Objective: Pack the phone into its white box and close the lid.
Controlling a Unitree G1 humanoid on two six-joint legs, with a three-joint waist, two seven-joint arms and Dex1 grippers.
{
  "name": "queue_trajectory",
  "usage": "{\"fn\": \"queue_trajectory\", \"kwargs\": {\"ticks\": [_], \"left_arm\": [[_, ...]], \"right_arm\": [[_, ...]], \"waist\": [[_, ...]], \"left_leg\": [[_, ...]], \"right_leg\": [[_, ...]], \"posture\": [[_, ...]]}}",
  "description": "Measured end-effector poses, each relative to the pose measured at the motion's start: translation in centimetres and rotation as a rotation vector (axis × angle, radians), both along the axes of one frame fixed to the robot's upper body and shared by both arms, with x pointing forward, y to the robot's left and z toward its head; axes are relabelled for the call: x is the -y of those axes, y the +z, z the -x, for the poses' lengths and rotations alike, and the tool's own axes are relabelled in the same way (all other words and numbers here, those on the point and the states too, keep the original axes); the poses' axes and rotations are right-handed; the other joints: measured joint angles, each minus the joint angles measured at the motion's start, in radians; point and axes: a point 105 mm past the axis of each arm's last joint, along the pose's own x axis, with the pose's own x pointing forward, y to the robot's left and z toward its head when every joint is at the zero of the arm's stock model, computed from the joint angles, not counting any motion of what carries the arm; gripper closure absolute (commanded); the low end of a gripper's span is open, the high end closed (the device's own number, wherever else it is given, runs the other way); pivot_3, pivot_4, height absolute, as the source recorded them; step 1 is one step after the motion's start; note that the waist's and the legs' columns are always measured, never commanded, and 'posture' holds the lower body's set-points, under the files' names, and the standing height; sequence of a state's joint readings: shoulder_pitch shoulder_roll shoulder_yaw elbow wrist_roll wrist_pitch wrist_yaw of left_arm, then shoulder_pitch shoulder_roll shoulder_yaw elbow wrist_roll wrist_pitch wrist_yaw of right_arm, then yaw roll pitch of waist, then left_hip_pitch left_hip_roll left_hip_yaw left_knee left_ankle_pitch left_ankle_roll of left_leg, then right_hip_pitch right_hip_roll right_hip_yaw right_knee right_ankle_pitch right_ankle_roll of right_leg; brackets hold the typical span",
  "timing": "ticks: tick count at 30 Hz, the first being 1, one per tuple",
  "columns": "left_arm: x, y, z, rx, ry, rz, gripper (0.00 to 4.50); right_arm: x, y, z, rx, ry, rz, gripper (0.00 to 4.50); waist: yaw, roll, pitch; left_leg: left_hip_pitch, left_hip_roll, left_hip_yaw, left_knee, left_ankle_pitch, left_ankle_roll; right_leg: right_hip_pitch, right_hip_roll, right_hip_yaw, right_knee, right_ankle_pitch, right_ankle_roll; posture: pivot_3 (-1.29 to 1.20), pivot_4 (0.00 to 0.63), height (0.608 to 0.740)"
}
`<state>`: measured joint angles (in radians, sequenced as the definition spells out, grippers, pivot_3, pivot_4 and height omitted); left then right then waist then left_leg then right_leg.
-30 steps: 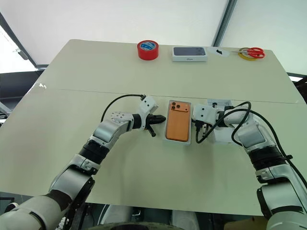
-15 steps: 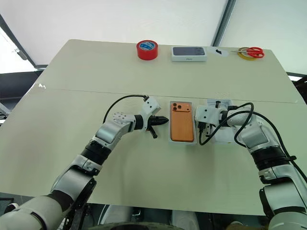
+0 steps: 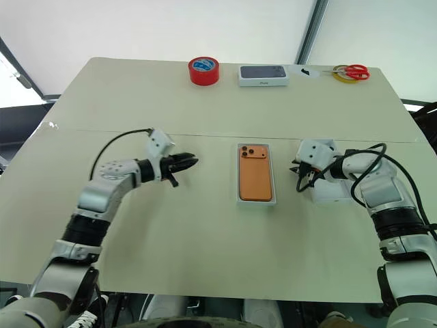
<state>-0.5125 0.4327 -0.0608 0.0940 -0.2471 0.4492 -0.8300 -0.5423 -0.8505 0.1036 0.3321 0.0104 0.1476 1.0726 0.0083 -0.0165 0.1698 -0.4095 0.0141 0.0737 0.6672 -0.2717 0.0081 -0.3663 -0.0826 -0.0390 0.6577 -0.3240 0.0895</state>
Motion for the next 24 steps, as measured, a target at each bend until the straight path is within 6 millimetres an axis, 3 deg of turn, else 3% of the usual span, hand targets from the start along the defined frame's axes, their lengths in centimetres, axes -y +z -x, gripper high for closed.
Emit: {"fn": "queue_trajectory", "kwargs": {"ticks": [4,6,8,10,12,17,24], "left_arm": [[-1.8,2.8,2.3,0.189,-0.046,0.044,0.08],[-3.2,4.4,3.7,0.310,-0.075,-0.010,0.03],[-4.0,4.6,4.8,0.335,-0.107,-0.034,0.03],[-4.2,3.6,5.9,0.303,-0.150,-0.040,0.03],[-4.6,2.0,7.1,0.261,-0.185,-0.055,0.03],[-5.0,0.7,9.1,0.180,-0.264,-0.027,0.03],[-5.3,1.1,9.7,0.175,-0.292,-0.009,0.03]], "right_arm": [[-0.2,1.6,0.9,-0.017,-0.069,-0.128,0.00],[0.7,2.2,1.4,-0.031,-0.133,-0.135,0.00],[1.5,2.9,1.2,-0.012,-0.244,-0.154,0.00],[2.3,3.1,1.1,-0.011,-0.351,-0.158,0.00],[2.5,2.1,2.0,-0.073,-0.431,-0.157,0.00],[0.9,-0.6,3.6,-0.262,-0.578,-0.203,0.00],[-0.6,2.3,1.9,-0.315,-0.718,-0.272,0.00]], "waist": [[-0.002,0.000,0.000],[-0.002,0.001,0.000],[-0.006,0.003,-0.001],[-0.008,0.004,-0.001],[-0.010,0.004,-0.001],[-0.027,0.005,0.000],[-0.029,0.008,0.001]], "left_leg": [[-0.001,0.000,0.000,-0.001,0.000,0.000],[-0.001,0.000,0.000,-0.002,0.000,0.000],[0.000,0.000,0.000,-0.002,0.000,0.000],[0.000,0.000,0.000,-0.003,-0.001,0.000],[0.000,0.000,0.000,-0.005,-0.001,-0.001],[-0.003,0.000,0.000,-0.006,-0.001,0.000],[-0.003,0.000,0.001,-0.008,-0.003,0.003]], "right_leg": [[-0.001,-0.001,0.000,-0.001,0.000,0.000],[-0.001,-0.001,0.000,-0.001,0.000,0.000],[-0.001,-0.002,0.000,-0.001,0.000,-0.001],[-0.002,-0.003,0.000,-0.001,0.000,-0.001],[-0.003,-0.003,0.000,-0.003,0.000,-0.001],[-0.005,-0.004,0.001,-0.003,0.000,-0.001],[-0.007,-0.004,0.001,-0.003,0.000,-0.001]], "posture": [[0.00,0.150,0.730],[0.00,0.150,0.730],[0.00,0.150,0.730],[0.00,0.150,0.730],[0.00,0.150,0.730],[0.00,0.150,0.730],[0.00,0.150,0.730]]}}
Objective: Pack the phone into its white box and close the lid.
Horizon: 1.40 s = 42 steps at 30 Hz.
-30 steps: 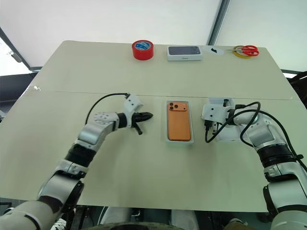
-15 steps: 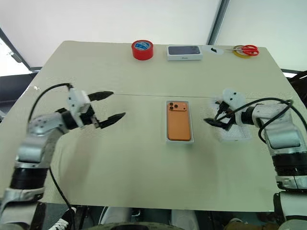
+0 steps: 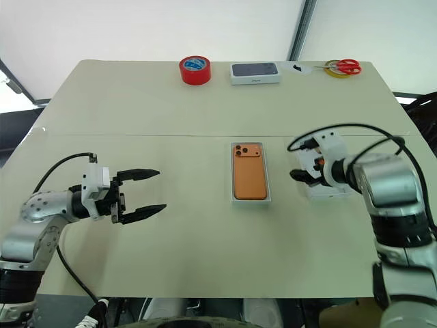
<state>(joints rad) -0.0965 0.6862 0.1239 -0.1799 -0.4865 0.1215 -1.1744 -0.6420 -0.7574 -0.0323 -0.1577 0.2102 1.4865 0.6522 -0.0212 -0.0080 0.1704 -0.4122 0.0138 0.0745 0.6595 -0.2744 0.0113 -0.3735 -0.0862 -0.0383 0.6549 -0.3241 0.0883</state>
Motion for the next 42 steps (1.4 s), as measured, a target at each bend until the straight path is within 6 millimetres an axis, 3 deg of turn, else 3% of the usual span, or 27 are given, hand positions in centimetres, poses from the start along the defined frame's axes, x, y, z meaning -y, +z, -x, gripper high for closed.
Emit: {"fn": "queue_trajectory", "kwargs": {"ticks": [5,7,15,22,25,32,42], "left_arm": [[0.6,0.5,-0.1,0.040,0.040,0.047,0.03],[1.1,0.5,0.2,0.054,0.046,0.057,0.03],[1.3,-0.6,1.1,0.030,0.091,0.065,0.03],[1.3,-0.4,1.0,-0.001,0.130,0.097,0.03],[1.5,-0.2,1.0,-0.002,0.137,0.103,0.00],[1.6,0.0,1.0,-0.007,0.138,0.093,0.00],[1.6,0.3,0.3,-0.012,0.159,0.091,0.00]], "right_arm": [[-1.8,-1.1,0.4,-0.132,0.024,-0.015,0.00],[-1.7,-1.9,0.5,-0.179,0.023,0.009,0.00],[0.2,-1.6,-0.3,-0.213,-0.066,0.067,0.00],[-1.6,-1.5,-1.3,-0.202,-0.050,0.038,0.00],[-1.8,-1.6,-1.4,-0.196,-0.054,0.040,0.75],[-1.3,-1.7,-1.6,-0.172,-0.102,0.064,4.28],[-1.5,-1.5,-2.2,-0.128,-0.157,0.044,4.41]], "waist": [[0.004,0.000,0.000],[0.001,0.000,0.000],[0.000,0.000,0.000],[-0.002,0.000,0.000],[-0.001,0.000,0.000],[0.000,0.000,-0.001],[0.001,0.000,0.000]], "left_leg": [[-0.001,-0.002,0.000,0.001,-0.001,0.003],[-0.002,-0.002,0.001,0.002,-0.002,0.003],[-0.002,-0.002,0.001,0.002,-0.002,0.004],[-0.002,-0.002,0.001,0.002,-0.002,0.004],[-0.002,-0.002,0.001,0.002,-0.002,0.004],[-0.002,-0.002,0.001,0.002,-0.002,0.004],[-0.002,-0.002,0.002,0.002,-0.002,0.003]], "right_leg": [[0.000,-0.001,0.000,0.000,0.000,0.000],[0.000,-0.002,0.000,0.000,0.000,0.000],[-0.001,-0.002,0.000,0.000,0.000,0.000],[-0.001,-0.001,0.000,0.000,0.000,0.000],[-0.001,-0.001,0.000,0.000,0.000,0.000],[0.000,-0.001,0.000,0.000,0.000,0.000],[-0.001,-0.001,0.000,0.000,0.000,0.001]], "posture": [[0.00,0.150,0.730],[0.00,0.150,0.730],[0.00,0.150,0.730],[0.00,0.150,0.730],[0.00,0.150,0.730],[0.00,0.150,0.730],[0.00,0.150,0.730]]}}
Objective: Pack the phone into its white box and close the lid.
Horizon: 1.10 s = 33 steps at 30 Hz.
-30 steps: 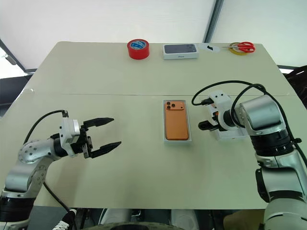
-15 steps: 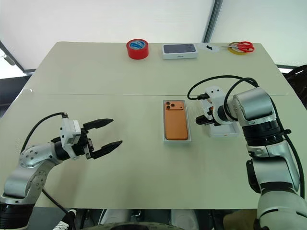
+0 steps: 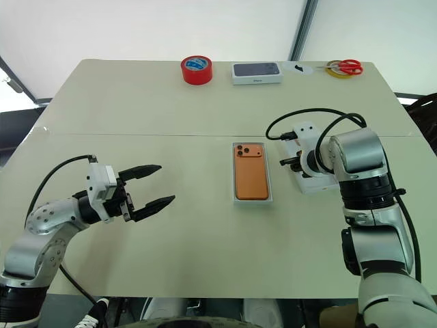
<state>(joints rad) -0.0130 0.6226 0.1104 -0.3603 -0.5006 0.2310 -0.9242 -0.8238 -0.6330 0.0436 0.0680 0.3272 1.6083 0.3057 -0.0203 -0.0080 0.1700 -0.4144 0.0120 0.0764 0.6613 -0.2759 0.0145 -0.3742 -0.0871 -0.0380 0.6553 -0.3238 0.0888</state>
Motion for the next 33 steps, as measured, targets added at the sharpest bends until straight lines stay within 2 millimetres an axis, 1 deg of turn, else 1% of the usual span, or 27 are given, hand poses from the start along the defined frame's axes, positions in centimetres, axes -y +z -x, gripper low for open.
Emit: {"fn": "queue_trajectory", "kwargs": {"ticks": [1,4,5,7,8,11,13,16,18,20,22,24,27,30,32,33], "left_arm": [[0.0,0.0,0.0,-0.003,0.001,0.000,0.00],[-0.1,-0.1,-0.2,-0.025,0.003,0.011,0.85],[-0.1,0.0,-0.5,-0.026,0.008,0.016,1.31],[-0.2,0.1,-1.0,-0.029,0.027,0.029,2.37],[-0.2,0.1,-1.2,-0.028,0.036,0.039,2.82],[-0.1,0.0,-1.5,-0.042,0.059,0.066,4.39],[-0.1,0.0,-2.0,-0.047,0.084,0.096,4.45],[0.1,-0.2,-2.5,-0.055,0.124,0.146,4.45],[0.4,-0.2,-2.8,-0.054,0.144,0.175,4.45],[0.9,0.2,-3.2,-0.046,0.154,0.206,4.45],[1.2,0.6,-3.5,-0.033,0.157,0.218,4.45],[1.2,0.6,-3.7,-0.031,0.169,0.215,4.45],[1.3,0.5,-3.7,-0.043,0.171,0.212,4.45],[1.4,0.4,-3.7,-0.050,0.166,0.211,4.45],[1.5,0.4,-3.7,-0.052,0.164,0.210,4.45],[1.6,0.3,-3.7,-0.055,0.160,0.209,4.45]], "right_arm": [[0.0,0.1,-0.1,0.007,-0.008,-0.007,4.41],[-0.3,0.5,-0.7,0.059,-0.027,-0.029,4.50],[-0.6,0.9,-1.1,0.090,-0.027,-0.054,4.50],[-2.2,2.1,-2.1,0.187,-0.026,-0.188,4.50],[-3.1,2.7,-2.5,0.227,-0.014,-0.257,4.50],[-5.7,4.1,-3.0,0.293,0.029,-0.473,4.50],[-8.0,5.4,-3.0,0.350,0.084,-0.633,4.50],[-10.3,7.4,-2.6,0.419,0.151,-0.816,4.50],[-11.8,8.5,-1.7,0.437,0.210,-0.928,4.50],[-13.8,8.6,-0.2,0.386,0.274,-1.045,4.50],[-15.4,8.0,1.2,0.318,0.329,-1.123,4.50],[-16.2,7.0,2.6,0.256,0.369,-1.164,4.50],[-16.5,5.0,4.2,0.179,0.388,-1.210,4.50],[-16.2,4.1,5.2,0.137,0.417,-1.179,4.50],[-16.1,2.7,5.9,0.056,0.402,-1.202,4.50],[-16.2,2.4,6.1,0.024,0.404,-1.230,4.50]], "waist": [[0.000,0.000,0.000],[0.000,0.000,0.000],[0.000,0.000,0.000],[-0.001,0.000,0.000],[-0.001,0.000,0.000],[0.001,0.000,0.000],[0.001,0.000,0.000],[0.003,0.000,0.000],[0.004,0.000,0.000],[0.003,0.000,0.000],[0.003,0.000,0.000],[0.003,0.000,0.000],[0.002,0.000,0.000],[0.000,0.000,0.000],[0.000,0.000,0.000],[0.000,0.000,0.000]], "left_leg": [[0.000,0.000,0.000,0.000,0.000,0.000],[0.000,0.000,0.000,0.000,0.000,0.000],[0.000,0.000,0.000,0.000,0.000,0.000],[0.000,0.000,0.001,0.000,0.000,0.000],[0.000,0.000,0.001,0.000,0.000,0.000],[-0.001,0.001,0.001,0.000,0.002,-0.004],[-0.001,0.001,0.001,0.001,0.002,-0.003],[-0.002,0.000,0.001,0.001,0.000,0.000],[-0.002,0.000,0.001,0.002,0.001,0.000],[-0.002,0.001,0.001,0.002,0.001,-0.001],[-0.003,0.001,0.001,0.002,0.001,-0.002],[-0.003,0.000,0.001,0.002,0.002,-0.002],[-0.005,0.000,0.001,0.002,0.002,-0.002],[-0.006,0.000,0.002,0.002,0.002,-0.002],[-0.006,0.001,0.002,0.002,0.002,-0.002],[-0.006,0.001,0.002,0.002,0.001,-0.001]], "right_leg": [[0.000,0.000,0.000,0.000,0.000,0.000],[0.000,0.000,0.000,0.001,0.000,0.000],[0.000,0.000,0.000,0.001,0.000,0.000],[-0.001,0.001,0.000,0.002,0.000,0.000],[-0.001,0.002,0.000,0.002,0.000,0.000],[-0.002,0.002,0.000,0.004,0.000,0.000],[-0.003,0.002,0.000,0.005,0.000,0.000],[-0.004,0.002,0.000,0.007,0.000,0.000],[-0.004,0.002,0.000,0.007,0.000,0.000],[-0.004,0.002,0.000,0.008,0.000,0.000],[-0.005,0.002,0.001,0.008,0.000,0.000],[-0.005,0.002,0.001,0.008,0.000,0.000],[-0.006,0.002,0.001,0.008,0.000,0.000],[-0.008,0.002,0.001,0.009,0.000,0.000],[-0.008,0.003,0.002,0.008,0.000,0.000],[-0.008,0.003,0.002,0.009,0.000,0.000]], "posture": [[0.00,0.150,0.730],[0.00,0.150,0.730],[0.00,0.150,0.730],[0.00,0.150,0.730],[0.00,0.150,0.730],[0.00,0.150,0.730],[0.00,0.150,0.730],[0.00,0.150,0.730],[0.00,0.150,0.730],[0.00,0.150,0.730],[0.00,0.150,0.730],[0.00,0.150,0.730],[0.00,0.150,0.730],[0.00,0.150,0.730],[0.00,0.150,0.730],[0.00,0.150,0.730]]}}
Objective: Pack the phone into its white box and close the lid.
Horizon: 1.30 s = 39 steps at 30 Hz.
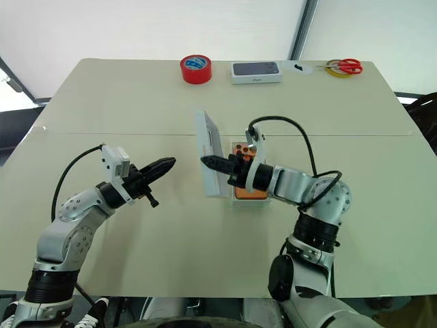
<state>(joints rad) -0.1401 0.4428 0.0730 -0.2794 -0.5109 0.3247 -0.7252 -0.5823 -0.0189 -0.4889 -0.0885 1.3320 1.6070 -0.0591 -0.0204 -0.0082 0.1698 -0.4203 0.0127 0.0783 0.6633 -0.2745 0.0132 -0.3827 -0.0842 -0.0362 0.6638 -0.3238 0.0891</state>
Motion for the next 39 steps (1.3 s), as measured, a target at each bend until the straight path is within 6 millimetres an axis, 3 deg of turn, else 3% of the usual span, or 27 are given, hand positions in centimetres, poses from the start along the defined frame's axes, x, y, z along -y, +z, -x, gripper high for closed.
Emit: {"fn": "queue_trajectory", "kwargs": {"ticks": [9,14,19,22,24,26,28,30,32,38,39], "left_arm": [[2.8,-0.5,-0.1,-0.013,-0.057,0.019,4.45],[4.6,-1.9,-0.9,-0.047,-0.067,0.026,4.45],[6.0,-2.1,-1.4,-0.055,-0.094,0.037,4.45],[6.4,-2.1,-1.6,-0.054,-0.098,0.048,4.50],[6.8,-2.2,-1.8,-0.058,-0.102,0.052,4.50],[7.5,-2.1,-2.1,-0.059,-0.110,0.067,4.50],[8.8,-2.1,-2.1,-0.065,-0.141,0.080,4.50],[9.6,-2.3,-2.1,-0.067,-0.157,0.077,4.50],[9.6,-2.4,-2.1,-0.071,-0.158,0.076,4.50],[9.5,-3.0,-1.8,-0.088,-0.164,0.061,4.50],[9.1,-3.3,-1.7,-0.094,-0.161,0.048,4.50]], "right_arm": [[-0.9,0.1,-0.6,-0.118,0.001,0.030,4.50],[0.3,-0.2,-1.7,-0.140,-0.089,0.085,4.50],[1.0,0.0,-2.5,-0.125,-0.134,0.081,4.50],[1.5,0.0,-2.7,-0.132,-0.160,0.067,3.54],[2.2,-0.5,-2.8,-0.151,-0.183,0.061,2.61],[3.1,-0.8,-3.0,-0.155,-0.205,0.064,2.61],[5.3,-0.3,-3.3,-0.087,-0.240,0.104,2.61],[9.3,0.2,-4.3,-0.012,-0.361,0.197,2.61],[12.6,-0.7,-4.9,0.008,-0.464,0.289,2.61],[14.7,-1.4,-5.8,0.141,-0.512,0.413,2.61],[14.7,-1.3,-6.1,0.190,-0.522,0.448,2.84]], "waist": [[0.003,-0.001,0.000],[0.006,-0.002,-0.001],[0.009,-0.003,-0.003],[0.010,-0.003,-0.003],[0.010,-0.003,-0.003],[0.010,-0.003,-0.002],[0.017,-0.003,-0.003],[0.023,-0.004,-0.003],[0.024,-0.004,-0.003],[0.007,-0.003,-0.003],[0.007,-0.003,-0.003]], "left_leg": [[-0.006,0.001,0.000,0.003,0.000,0.000],[-0.005,0.001,0.001,0.003,-0.001,0.003],[-0.005,0.002,0.000,0.004,-0.001,0.003],[-0.006,0.002,0.000,0.004,-0.001,0.003],[-0.006,0.002,0.000,0.004,-0.001,0.003],[-0.006,0.002,0.000,0.004,-0.001,0.003],[-0.006,0.001,0.001,0.004,-0.002,0.004],[-0.006,0.001,0.000,0.005,-0.002,0.004],[-0.006,0.002,0.000,0.004,-0.002,0.004],[-0.006,0.004,0.001,0.003,-0.001,0.003],[-0.006,0.003,0.001,0.003,-0.001,0.003]], "right_leg": [[-0.005,0.001,0.000,0.001,0.000,0.000],[-0.005,0.002,0.001,0.001,0.000,0.000],[-0.004,0.002,0.001,0.001,0.000,0.000],[-0.004,0.002,0.001,0.001,0.000,0.000],[-0.005,0.002,0.001,0.001,0.000,0.000],[-0.005,0.002,0.001,0.001,0.000,0.000],[-0.004,0.002,0.001,0.001,0.000,0.000],[-0.004,0.002,0.001,0.000,0.000,0.000],[-0.004,0.002,0.001,0.000,0.000,0.000],[-0.006,0.004,0.002,0.001,0.000,0.000],[-0.006,0.004,0.002,0.000,0.000,0.000]], "posture": [[0.00,0.150,0.730],[0.00,0.150,0.730],[0.00,0.150,0.730],[0.00,0.150,0.730],[0.00,0.150,0.730],[0.00,0.150,0.730],[0.00,0.150,0.730],[0.00,0.150,0.730],[0.00,0.150,0.730],[0.00,0.150,0.730],[0.00,0.150,0.730]]}}
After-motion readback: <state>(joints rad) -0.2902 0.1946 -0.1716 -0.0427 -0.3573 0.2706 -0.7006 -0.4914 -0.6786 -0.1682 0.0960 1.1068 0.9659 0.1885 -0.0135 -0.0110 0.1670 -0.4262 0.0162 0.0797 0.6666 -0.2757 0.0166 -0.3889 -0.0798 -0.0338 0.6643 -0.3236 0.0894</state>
